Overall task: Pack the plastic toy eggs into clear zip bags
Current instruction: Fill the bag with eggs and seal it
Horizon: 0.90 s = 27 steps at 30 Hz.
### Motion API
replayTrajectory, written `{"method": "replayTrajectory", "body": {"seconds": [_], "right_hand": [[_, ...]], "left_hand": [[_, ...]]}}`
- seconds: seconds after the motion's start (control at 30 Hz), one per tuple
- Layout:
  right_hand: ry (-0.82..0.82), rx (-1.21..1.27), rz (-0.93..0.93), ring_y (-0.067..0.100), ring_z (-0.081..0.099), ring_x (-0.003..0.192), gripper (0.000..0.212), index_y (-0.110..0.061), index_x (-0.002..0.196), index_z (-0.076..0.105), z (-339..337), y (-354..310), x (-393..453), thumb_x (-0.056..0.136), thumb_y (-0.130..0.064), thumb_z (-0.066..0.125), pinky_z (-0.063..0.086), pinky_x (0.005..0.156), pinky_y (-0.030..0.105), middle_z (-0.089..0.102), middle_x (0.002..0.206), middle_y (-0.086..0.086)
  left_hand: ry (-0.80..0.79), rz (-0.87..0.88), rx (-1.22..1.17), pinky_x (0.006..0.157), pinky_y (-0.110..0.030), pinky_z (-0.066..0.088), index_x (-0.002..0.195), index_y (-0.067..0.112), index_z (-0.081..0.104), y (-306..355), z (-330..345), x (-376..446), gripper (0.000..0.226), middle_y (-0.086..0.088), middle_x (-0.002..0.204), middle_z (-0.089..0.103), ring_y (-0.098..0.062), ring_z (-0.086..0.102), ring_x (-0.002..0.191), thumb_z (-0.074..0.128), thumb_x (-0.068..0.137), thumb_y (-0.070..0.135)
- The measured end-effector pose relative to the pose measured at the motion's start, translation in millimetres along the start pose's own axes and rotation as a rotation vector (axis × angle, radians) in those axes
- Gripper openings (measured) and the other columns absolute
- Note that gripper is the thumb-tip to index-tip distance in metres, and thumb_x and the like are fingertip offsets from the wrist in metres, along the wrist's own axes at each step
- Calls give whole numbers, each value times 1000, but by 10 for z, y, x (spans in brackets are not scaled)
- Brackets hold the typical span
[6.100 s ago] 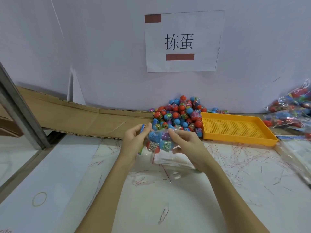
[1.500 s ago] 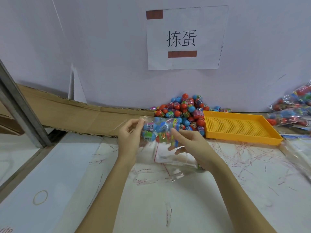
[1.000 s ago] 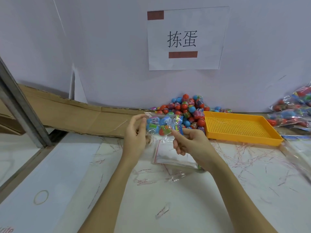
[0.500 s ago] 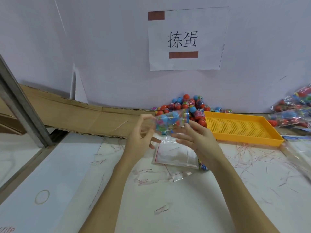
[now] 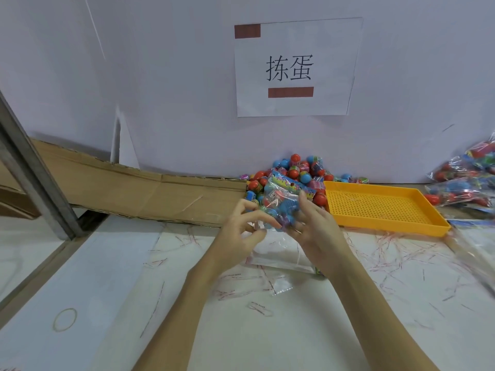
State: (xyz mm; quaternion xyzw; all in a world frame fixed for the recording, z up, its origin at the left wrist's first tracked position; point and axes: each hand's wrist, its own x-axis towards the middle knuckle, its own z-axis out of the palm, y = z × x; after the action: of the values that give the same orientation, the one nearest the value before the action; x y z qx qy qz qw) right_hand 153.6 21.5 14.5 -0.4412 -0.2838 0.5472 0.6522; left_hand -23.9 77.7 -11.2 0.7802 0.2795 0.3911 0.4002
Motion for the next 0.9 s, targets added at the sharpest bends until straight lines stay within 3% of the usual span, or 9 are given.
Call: {"method": "replayTrajectory", "body": {"seconds": [0.07,0.17,0.3,0.4,0.5,0.63,0.73,0.9], "right_hand": [[45,-66,-57,25,76,95,28,-14,116,69,-6,8,-25,100,-35,60,61,72,30,78,106,8],[93,-103,-93,22,77,87,20,-17,111,71,-19,16,-34,99,-31,62,59,62,26,79,99,5],[92,-155,-135,20,77,91,22,-21,111,72,-18,40,3,100,-36,61,61,66,25,79,97,1],[-89,-107,-13,26,75,100,35,-22,118,70,-7,11,1,94,-46,64,62,77,33,78,108,5],[-230,-187,-12,37,74,100,42,-33,130,60,-46,61,0,91,-30,76,63,78,37,77,112,1],[-223,-264,-83,37,76,94,43,-41,125,58,-69,89,-12,91,-23,77,62,76,29,78,105,-2],[-205,-317,-91,32,77,90,35,-36,120,61,-57,60,-23,91,-25,76,60,72,26,78,102,-2],[-135,-408,-62,20,72,76,34,-6,113,70,-29,22,-50,91,-31,74,56,67,24,75,92,7]], "left_hand": [[12,-21,-103,80,-27,56,111,25,70,0,3,5,20,-1,108,56,-14,63,91,66,99,8],[33,-153,-263,73,-29,57,120,26,52,-38,-2,21,36,1,92,64,-16,65,82,72,96,10],[-10,-224,-418,71,-26,53,131,25,56,-85,-41,39,46,1,92,69,-16,62,79,76,91,13],[48,-240,-576,71,-28,51,135,22,60,-98,-46,59,54,-8,106,69,-19,60,86,80,84,18],[117,-260,-677,67,-24,52,137,15,59,-128,-70,85,54,-9,111,71,-12,64,84,78,86,12],[133,-326,-820,55,-21,47,129,9,62,-108,-76,92,49,-1,88,68,-7,56,62,79,85,24],[208,-354,-823,48,-17,40,121,9,64,-110,-76,112,38,2,81,68,-7,47,54,74,86,20],[291,-362,-728,47,-19,39,115,14,69,-150,-36,116,20,2,69,60,-9,46,53,68,98,23]]}}
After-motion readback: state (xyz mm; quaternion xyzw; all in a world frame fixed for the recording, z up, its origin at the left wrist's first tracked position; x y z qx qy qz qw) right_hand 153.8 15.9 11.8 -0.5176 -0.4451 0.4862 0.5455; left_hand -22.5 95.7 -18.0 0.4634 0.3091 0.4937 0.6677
